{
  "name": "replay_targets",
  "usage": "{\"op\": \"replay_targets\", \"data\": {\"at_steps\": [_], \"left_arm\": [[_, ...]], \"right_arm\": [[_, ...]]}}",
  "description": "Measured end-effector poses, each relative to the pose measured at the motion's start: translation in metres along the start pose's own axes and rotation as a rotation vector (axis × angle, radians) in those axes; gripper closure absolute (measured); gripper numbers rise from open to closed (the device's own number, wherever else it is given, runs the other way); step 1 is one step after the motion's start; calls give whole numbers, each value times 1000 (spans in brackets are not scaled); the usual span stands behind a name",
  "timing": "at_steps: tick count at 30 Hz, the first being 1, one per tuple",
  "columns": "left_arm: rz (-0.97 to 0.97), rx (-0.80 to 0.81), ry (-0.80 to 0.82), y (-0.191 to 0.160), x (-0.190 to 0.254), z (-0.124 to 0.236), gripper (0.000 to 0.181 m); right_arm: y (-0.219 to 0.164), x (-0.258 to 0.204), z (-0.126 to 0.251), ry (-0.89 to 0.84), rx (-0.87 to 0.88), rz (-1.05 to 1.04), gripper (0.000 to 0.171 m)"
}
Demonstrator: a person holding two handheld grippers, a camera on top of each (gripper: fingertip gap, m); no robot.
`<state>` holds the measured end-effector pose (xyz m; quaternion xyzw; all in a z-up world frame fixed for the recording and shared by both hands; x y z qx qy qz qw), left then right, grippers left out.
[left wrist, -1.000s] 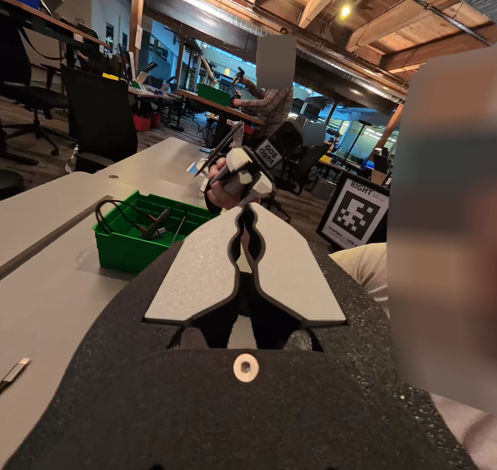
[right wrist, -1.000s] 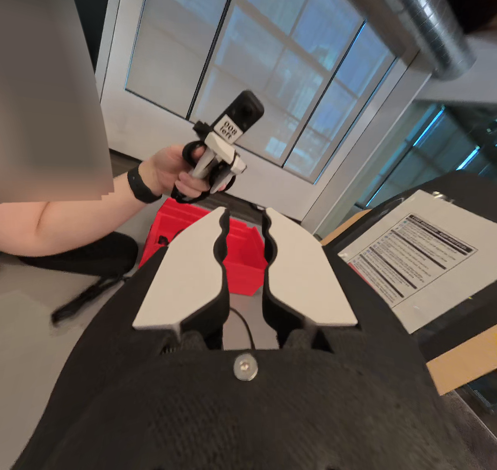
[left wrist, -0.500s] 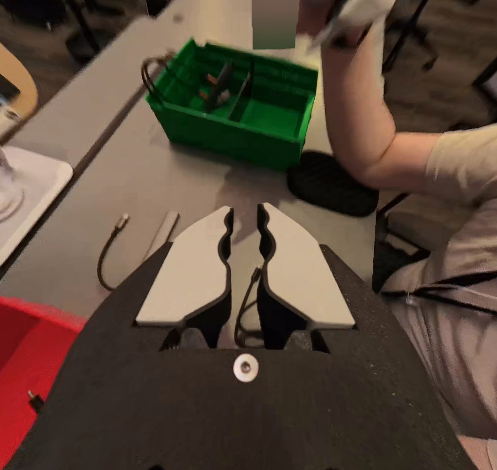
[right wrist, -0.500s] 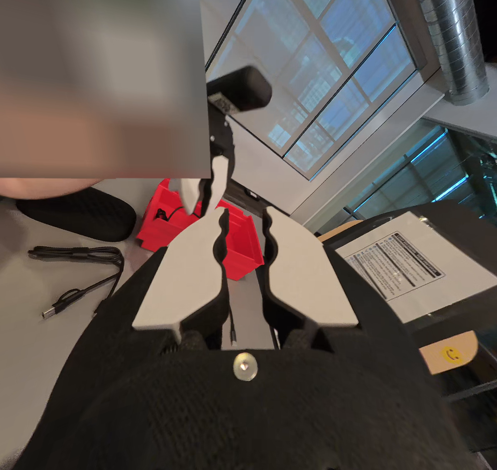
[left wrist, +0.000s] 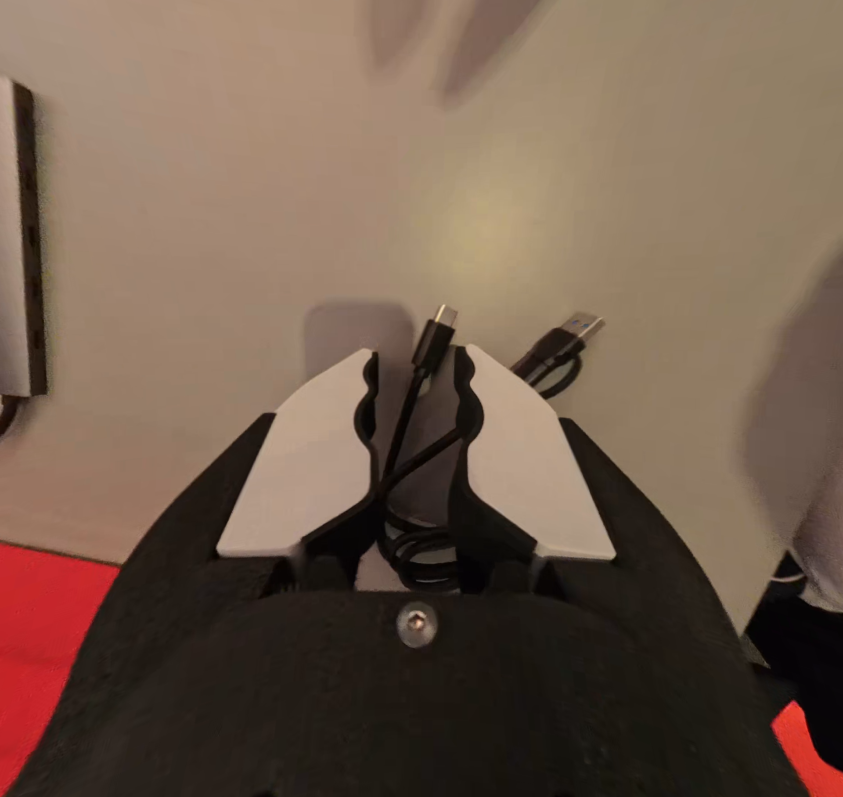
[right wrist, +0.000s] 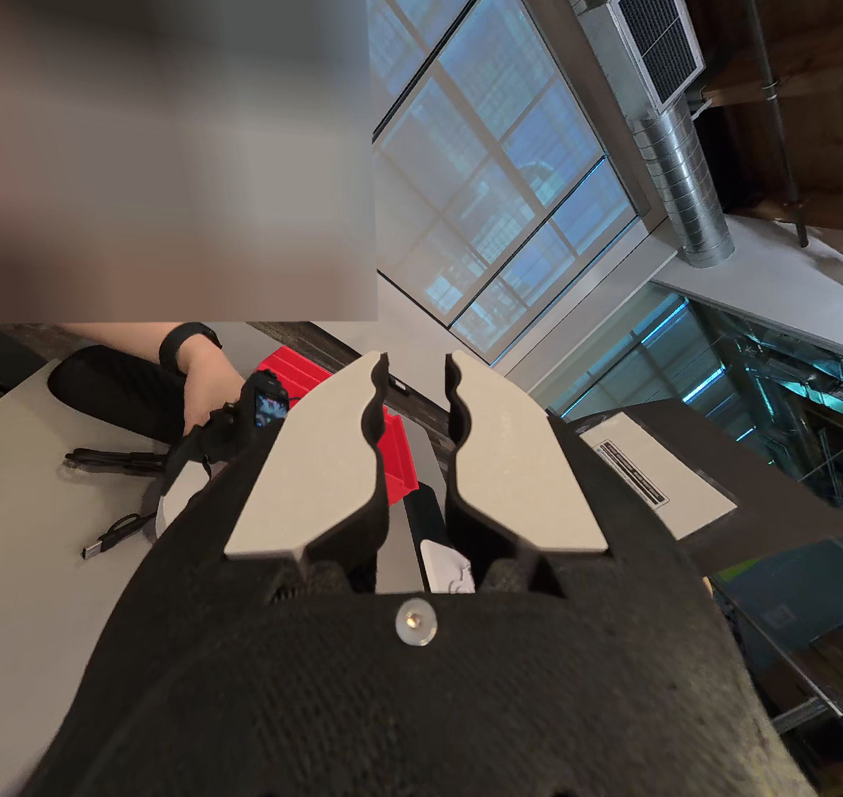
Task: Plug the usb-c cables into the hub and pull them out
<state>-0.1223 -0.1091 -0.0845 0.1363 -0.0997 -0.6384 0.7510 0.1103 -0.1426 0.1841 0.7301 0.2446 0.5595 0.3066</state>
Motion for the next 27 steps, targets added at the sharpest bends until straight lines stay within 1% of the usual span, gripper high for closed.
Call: {"op": "replay_targets", "data": {"at_steps": [2, 4, 5, 6, 9, 11, 14, 17, 19, 21, 24, 27], "left_arm": [[-5, -42, 5, -5, -3, -8, 148], [-17, -31, 10, -4, -4, -8, 150], [-20, -44, 8, -5, -4, -8, 154], [-26, -50, -3, -4, -3, -8, 168], [-71, -82, 32, -3, -1, -8, 169], [-99, -59, 68, 0, 1, 0, 169], [-108, 98, 93, 8, 5, 25, 169], [-120, 353, 128, 12, 6, 61, 169], [-94, 533, 111, 14, 5, 88, 169], [-77, 695, 50, 18, 6, 114, 169], [-101, 869, 0, 25, 7, 151, 170], [-151, 980, 2, 36, 8, 181, 170]], "right_arm": [[1, 0, 1, 1, 3, 5, 147], [1, 0, 2, 10, 10, 1, 147], [1, -1, 1, 14, 11, 0, 147], [0, -1, 1, 17, 8, 0, 147], [-3, -2, -3, 31, -13, 0, 147], [-6, -2, -6, 33, -24, 8, 147], [-9, -1, -9, 39, -16, -4, 147], [-14, 1, -15, 58, 17, -50, 147], [-19, 0, -24, 91, 42, -101, 148], [-26, -4, -38, 131, 50, -138, 148], [-40, -12, -63, 192, 36, -189, 146], [-58, -23, -87, 266, 13, -266, 139]]}}
Point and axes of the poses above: each gripper's, where its closed fingertips meet, z back along the fingers, y out of its top, x = y × z across the jaws, the point moved 7 cm from there along z, back along the fingers, and after that the axes turned 1 degree about y, right-handed, at the moved point
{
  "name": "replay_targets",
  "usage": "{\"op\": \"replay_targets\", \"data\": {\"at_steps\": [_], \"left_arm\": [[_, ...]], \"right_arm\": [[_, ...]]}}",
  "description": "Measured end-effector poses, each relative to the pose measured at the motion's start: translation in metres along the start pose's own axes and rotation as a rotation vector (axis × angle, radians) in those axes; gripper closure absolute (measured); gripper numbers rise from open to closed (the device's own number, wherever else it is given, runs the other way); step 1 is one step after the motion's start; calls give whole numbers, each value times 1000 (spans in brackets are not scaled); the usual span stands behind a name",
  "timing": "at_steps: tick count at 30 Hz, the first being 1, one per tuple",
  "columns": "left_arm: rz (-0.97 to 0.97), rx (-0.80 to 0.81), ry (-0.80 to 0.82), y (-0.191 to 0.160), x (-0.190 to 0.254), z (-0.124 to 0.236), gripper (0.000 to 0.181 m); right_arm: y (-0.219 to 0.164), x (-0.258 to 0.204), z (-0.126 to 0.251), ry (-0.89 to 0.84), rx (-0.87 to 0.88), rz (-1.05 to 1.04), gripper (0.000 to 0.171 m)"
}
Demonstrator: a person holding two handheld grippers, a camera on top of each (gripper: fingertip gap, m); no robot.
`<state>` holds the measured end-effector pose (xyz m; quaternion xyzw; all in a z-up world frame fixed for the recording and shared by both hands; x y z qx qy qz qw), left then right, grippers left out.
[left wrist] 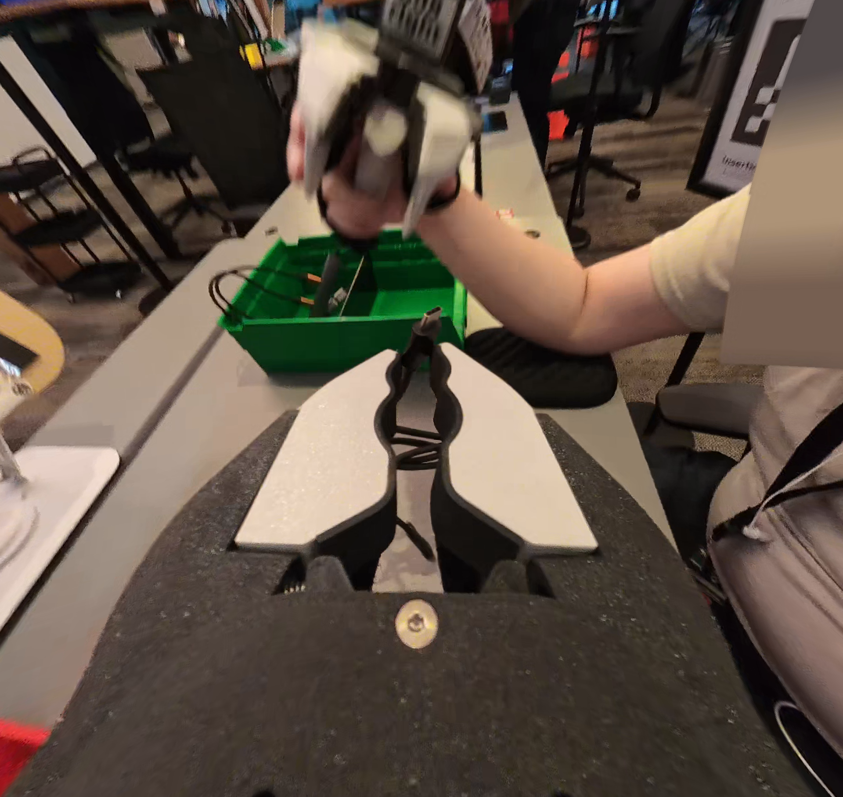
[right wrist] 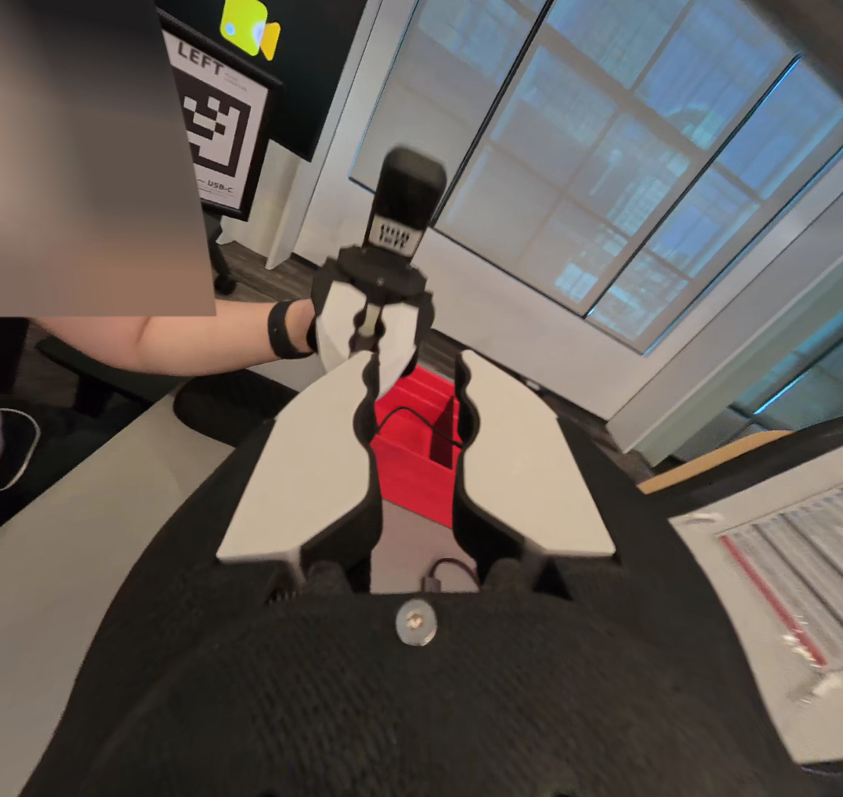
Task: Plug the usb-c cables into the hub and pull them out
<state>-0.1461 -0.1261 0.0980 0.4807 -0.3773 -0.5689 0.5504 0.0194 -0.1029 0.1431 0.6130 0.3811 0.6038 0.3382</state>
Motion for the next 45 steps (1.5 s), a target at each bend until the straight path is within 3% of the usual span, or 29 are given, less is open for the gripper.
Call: {"op": "replay_targets", "data": {"at_steps": [7, 11, 17, 18, 19, 22, 24, 29, 32, 37, 39, 41, 45], "left_arm": [[-75, 74, 14, 40, -8, 6, 171], [-86, 98, -10, 47, -10, 6, 171], [-87, 128, -21, 52, -22, 4, 171], [-91, 133, -18, 54, -24, 4, 171], [-97, 137, -13, 56, -26, 5, 171], [-94, 129, 61, 60, -38, 6, 171], [-33, 117, 149, 59, -48, 11, 167], [67, 76, 324, 45, -60, 15, 112], [137, 135, 333, 49, -60, 13, 126], [288, 210, 243, 52, -60, 15, 156], [335, 186, 239, 47, -64, 14, 157], [359, 168, 228, 43, -68, 13, 170], [463, 204, 158, 39, -74, 14, 172]], "right_arm": [[-28, -5, -35, 171, 36, -191, 134], [-38, -7, -42, 139, -56, -128, 135], [-42, -1, -44, 83, -51, -135, 141], [-44, 1, -45, 66, -64, -127, 151], [-45, 3, -46, 36, -77, -111, 165], [-43, 16, -41, -118, -139, -56, 166], [-41, 27, -34, -328, -243, 48, 166], [-27, 36, -19, -765, -578, 507, 166], [-26, 31, -27, -847, -706, 711, 166], [-36, 27, -40, -852, -776, 815, 166], [-38, 26, -43, -848, -774, 827, 166], [-39, 25, -46, -850, -782, 858, 166], [-40, 25, -46, -870, -777, 925, 166]]}}
Point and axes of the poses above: each gripper's, where its closed fingertips meet, z back along the fingers, y out of its top, x = y × z across the jaws, the point moved 7 cm from there along z, back along the fingers, and after that the axes turned 1 degree about y, right-handed, at the moved point
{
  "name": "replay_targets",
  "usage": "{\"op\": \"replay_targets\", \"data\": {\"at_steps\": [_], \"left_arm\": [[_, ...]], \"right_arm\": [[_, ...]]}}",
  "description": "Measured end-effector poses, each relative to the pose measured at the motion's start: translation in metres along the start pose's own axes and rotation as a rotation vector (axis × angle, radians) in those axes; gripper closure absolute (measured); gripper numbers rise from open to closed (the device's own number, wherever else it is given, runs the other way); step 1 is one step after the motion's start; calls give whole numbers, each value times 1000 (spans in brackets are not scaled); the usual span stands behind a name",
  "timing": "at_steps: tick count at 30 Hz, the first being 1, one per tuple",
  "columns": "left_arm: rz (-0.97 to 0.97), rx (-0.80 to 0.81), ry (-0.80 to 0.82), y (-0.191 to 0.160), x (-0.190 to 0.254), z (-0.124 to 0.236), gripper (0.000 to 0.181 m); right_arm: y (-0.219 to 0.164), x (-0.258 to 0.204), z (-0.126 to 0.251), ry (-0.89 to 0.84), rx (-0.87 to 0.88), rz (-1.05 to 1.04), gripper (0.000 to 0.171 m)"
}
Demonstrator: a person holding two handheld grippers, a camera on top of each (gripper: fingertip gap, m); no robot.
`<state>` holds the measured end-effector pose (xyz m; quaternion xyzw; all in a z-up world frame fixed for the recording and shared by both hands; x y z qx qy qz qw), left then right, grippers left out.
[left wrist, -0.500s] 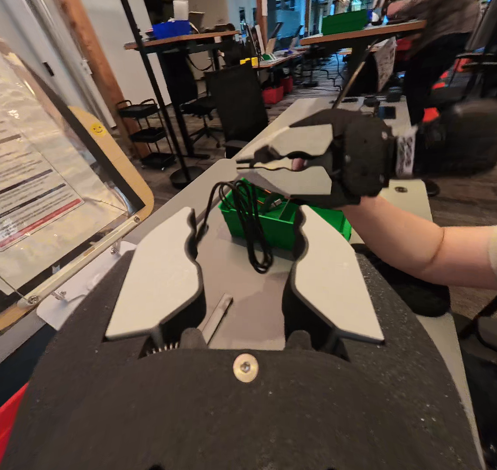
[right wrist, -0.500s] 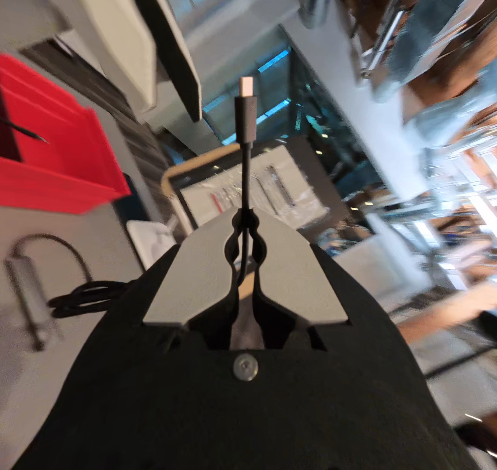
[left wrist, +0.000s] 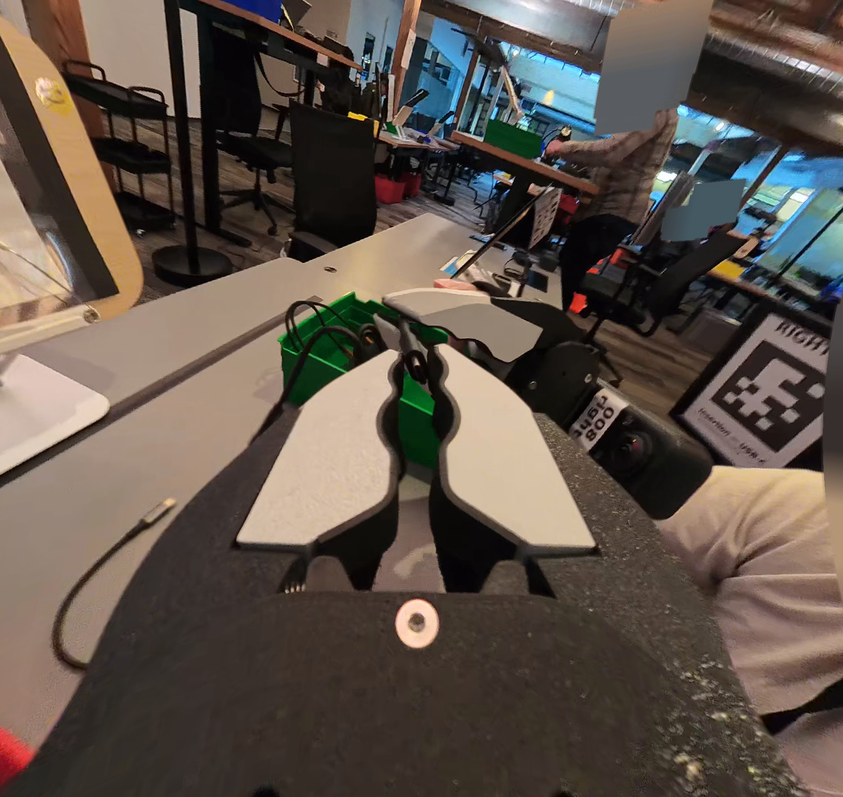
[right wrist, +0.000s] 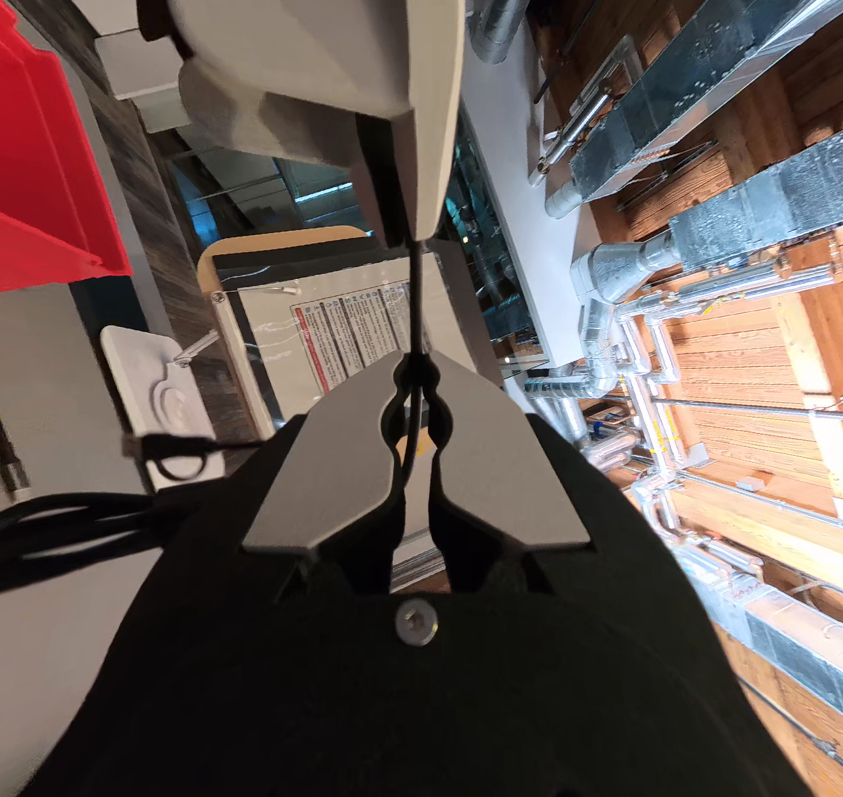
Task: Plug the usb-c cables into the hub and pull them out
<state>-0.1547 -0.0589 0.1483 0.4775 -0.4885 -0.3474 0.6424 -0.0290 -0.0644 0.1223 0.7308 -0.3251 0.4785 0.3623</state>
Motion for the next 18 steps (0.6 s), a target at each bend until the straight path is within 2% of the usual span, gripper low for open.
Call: {"op": "replay_targets", "data": {"at_steps": [5, 8, 10, 14, 18], "left_arm": [[101, 40, -106, 1, -6, 3, 175], [77, 28, -118, 1, -9, 4, 175], [63, 5, -110, 0, -12, 5, 175], [56, -36, -124, 0, -13, 9, 175], [63, -80, -190, -3, -4, 7, 175]], "right_arm": [[3, 1, 4, -98, 56, 84, 166], [2, -1, 3, -71, 82, 76, 166], [2, -5, 3, 49, 131, 9, 162], [9, -5, 18, 367, 265, -117, 142], [27, 27, 55, 499, 573, -332, 144]]}}
Point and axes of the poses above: each gripper's, where its closed fingertips meet, z back along the fingers, y out of its top, x = y × z across the jaws, the point moved 7 cm from there along z, back along the fingers, and after that the axes turned 1 degree about y, right-handed, at the moved point
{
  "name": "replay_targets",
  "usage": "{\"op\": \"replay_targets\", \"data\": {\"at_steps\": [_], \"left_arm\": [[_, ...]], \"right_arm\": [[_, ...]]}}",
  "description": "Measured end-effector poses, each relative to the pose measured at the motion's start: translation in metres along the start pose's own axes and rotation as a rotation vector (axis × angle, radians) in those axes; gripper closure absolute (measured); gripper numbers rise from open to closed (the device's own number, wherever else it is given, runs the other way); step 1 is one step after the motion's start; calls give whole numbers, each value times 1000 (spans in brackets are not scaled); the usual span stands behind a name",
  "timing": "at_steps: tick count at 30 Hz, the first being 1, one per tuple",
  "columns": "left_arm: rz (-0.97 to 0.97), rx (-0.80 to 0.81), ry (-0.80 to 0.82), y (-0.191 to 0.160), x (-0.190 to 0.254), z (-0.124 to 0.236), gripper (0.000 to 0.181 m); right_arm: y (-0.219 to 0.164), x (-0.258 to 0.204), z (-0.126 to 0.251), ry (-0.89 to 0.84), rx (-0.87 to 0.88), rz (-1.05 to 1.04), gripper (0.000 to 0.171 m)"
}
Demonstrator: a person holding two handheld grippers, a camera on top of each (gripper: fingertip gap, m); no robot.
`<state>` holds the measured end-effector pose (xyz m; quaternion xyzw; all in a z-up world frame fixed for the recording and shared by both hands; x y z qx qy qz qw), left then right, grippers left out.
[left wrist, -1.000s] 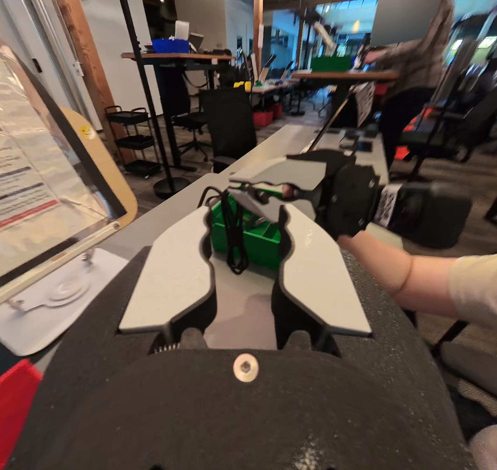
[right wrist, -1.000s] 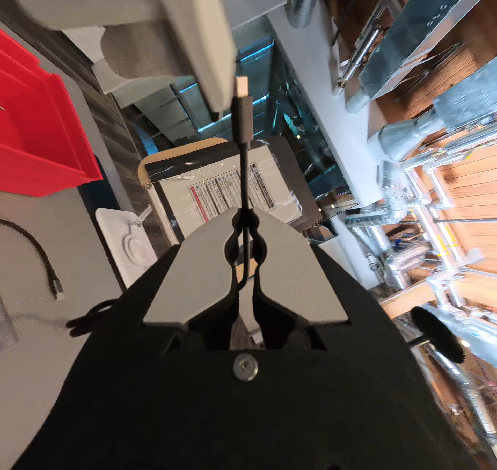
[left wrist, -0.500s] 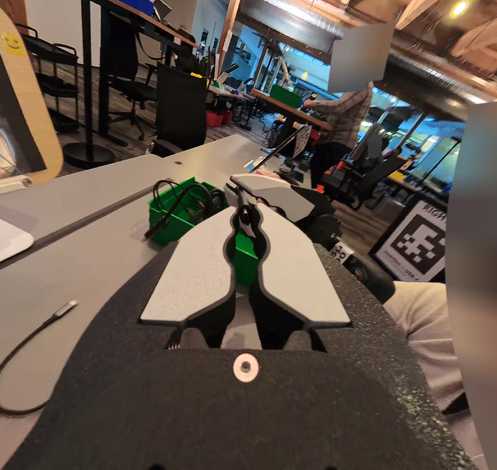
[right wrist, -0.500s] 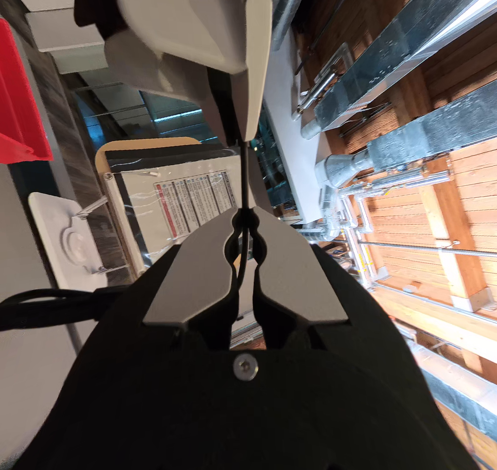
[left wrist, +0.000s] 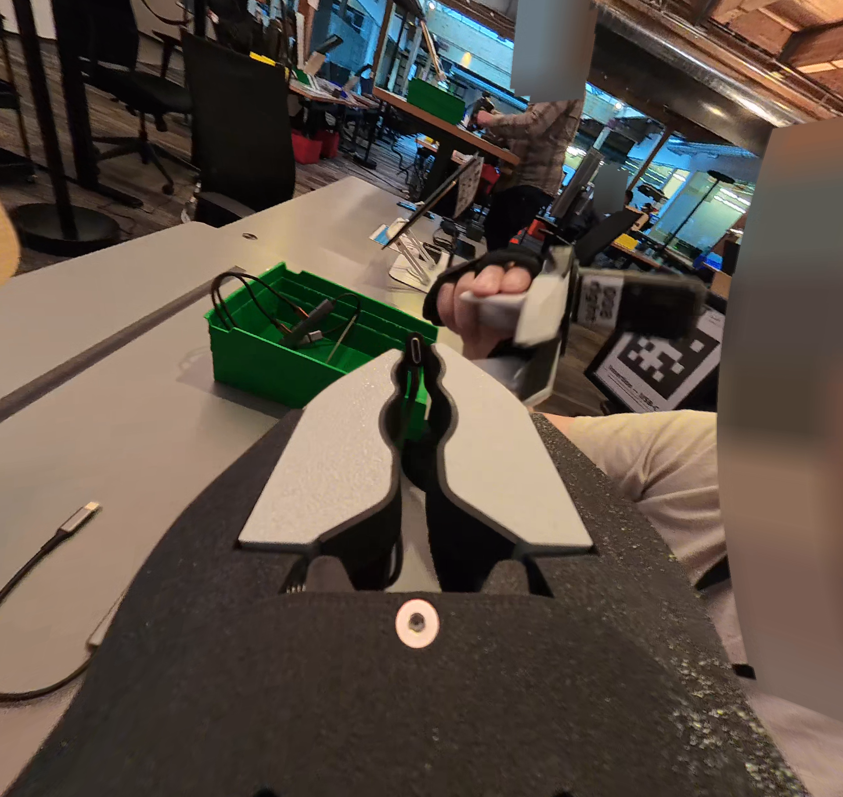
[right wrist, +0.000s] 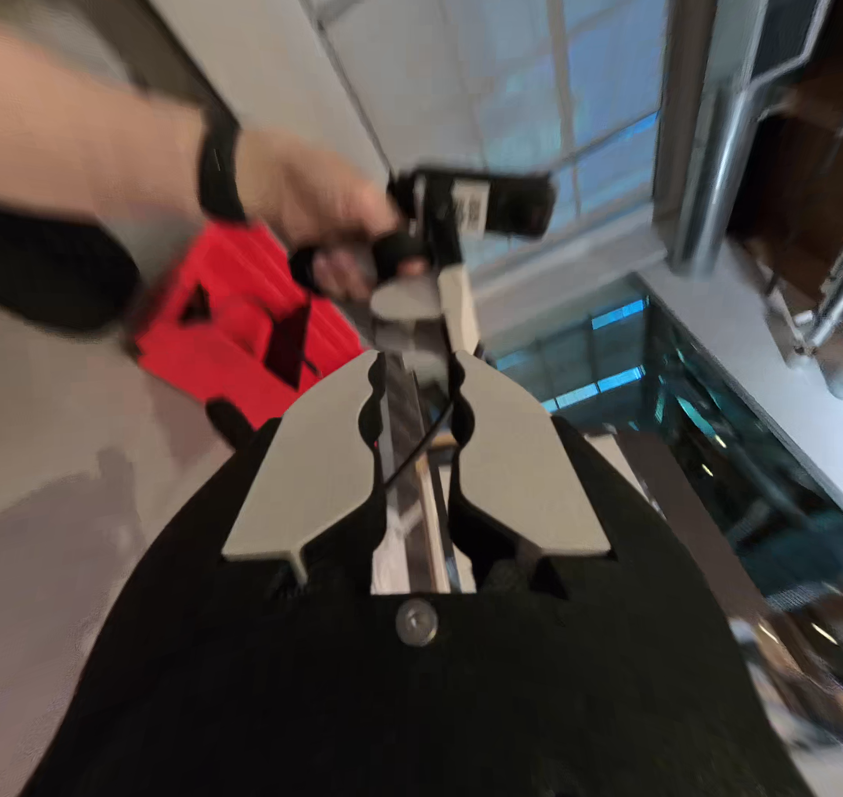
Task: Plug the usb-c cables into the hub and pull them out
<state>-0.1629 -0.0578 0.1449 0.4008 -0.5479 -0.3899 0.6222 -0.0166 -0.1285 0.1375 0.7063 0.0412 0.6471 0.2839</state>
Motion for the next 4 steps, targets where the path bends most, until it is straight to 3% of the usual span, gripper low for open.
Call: {"op": "replay_targets", "data": {"at_steps": [4], "left_arm": [[17, -38, -102, -4, 11, -11, 175]], "right_arm": [[16, 31, 40, -115, 326, -210, 144]]}}
Point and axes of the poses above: each gripper's, where its closed fingertips meet, z back along the fingers, y out of its top, x = y × z across the jaws, the point moved 7 cm from there along z, back along the fingers, and after that the axes turned 1 degree about y, right-handed, at the moved point
